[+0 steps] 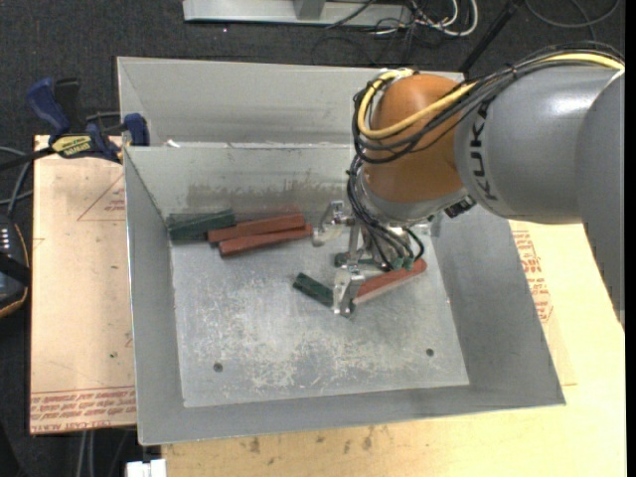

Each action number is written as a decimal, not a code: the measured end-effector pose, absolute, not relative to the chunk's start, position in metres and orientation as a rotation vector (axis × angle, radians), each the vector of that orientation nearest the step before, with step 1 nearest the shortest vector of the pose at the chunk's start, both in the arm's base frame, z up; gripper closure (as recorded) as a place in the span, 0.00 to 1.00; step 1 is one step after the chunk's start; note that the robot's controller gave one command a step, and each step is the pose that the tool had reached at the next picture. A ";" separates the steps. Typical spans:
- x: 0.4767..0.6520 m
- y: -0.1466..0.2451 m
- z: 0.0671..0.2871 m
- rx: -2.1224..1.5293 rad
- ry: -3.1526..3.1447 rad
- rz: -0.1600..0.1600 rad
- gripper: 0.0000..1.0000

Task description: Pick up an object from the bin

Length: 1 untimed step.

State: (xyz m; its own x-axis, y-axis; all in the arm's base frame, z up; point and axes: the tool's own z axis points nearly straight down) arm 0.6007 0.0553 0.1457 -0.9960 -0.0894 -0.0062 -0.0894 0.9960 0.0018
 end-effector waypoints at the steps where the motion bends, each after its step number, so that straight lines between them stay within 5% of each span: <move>1: 0.592 0.044 0.126 -0.221 3.132 0.002 0.00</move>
Offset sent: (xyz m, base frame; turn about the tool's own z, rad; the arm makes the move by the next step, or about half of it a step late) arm 0.0492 0.0346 -0.0451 0.0578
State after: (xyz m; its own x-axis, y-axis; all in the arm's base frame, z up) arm 0.5923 0.0437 0.1263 -0.9901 -0.1404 -0.0023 -0.1404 0.9901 0.0014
